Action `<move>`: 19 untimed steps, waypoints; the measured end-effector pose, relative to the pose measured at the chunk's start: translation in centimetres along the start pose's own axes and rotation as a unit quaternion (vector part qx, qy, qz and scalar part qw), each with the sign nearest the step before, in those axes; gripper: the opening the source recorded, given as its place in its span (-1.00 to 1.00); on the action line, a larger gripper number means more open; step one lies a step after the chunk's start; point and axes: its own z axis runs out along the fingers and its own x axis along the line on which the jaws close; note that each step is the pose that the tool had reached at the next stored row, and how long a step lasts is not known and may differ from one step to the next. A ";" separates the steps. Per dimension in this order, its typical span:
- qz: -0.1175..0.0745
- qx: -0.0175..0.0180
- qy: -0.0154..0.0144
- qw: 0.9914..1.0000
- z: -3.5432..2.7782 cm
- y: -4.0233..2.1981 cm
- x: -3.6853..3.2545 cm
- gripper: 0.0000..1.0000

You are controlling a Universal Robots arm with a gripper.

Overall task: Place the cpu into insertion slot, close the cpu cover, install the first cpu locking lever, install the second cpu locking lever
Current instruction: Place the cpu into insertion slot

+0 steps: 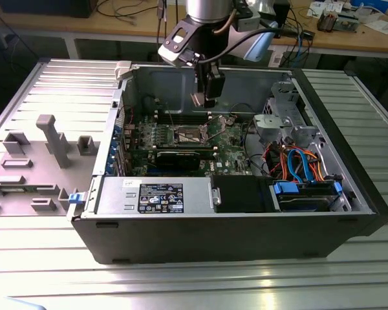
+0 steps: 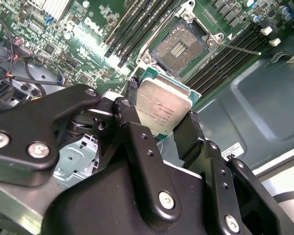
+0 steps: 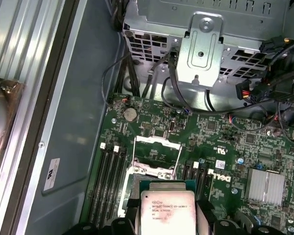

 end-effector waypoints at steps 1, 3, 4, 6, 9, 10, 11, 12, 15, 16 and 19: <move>0.003 0.001 0.000 1.000 0.10 -0.01 0.00 0.09; 0.007 0.002 0.000 1.000 0.26 -0.03 -0.01 0.09; 0.010 0.003 0.000 1.000 0.39 -0.05 -0.01 0.09; 0.013 0.005 0.000 1.000 0.68 -0.09 -0.01 0.09; 0.014 0.005 0.000 1.000 0.78 -0.10 -0.01 0.09; 0.014 0.005 0.000 1.000 0.78 -0.11 -0.01 0.09; 0.014 0.005 0.000 1.000 0.80 -0.10 -0.01 0.09; 0.014 0.005 0.000 1.000 0.81 -0.11 -0.01 0.09; 0.014 0.005 0.000 1.000 0.84 -0.11 -0.01 0.09; 0.014 0.005 0.000 1.000 0.90 -0.11 -0.01 0.09; 0.014 0.005 0.000 1.000 0.96 -0.12 -0.01 0.09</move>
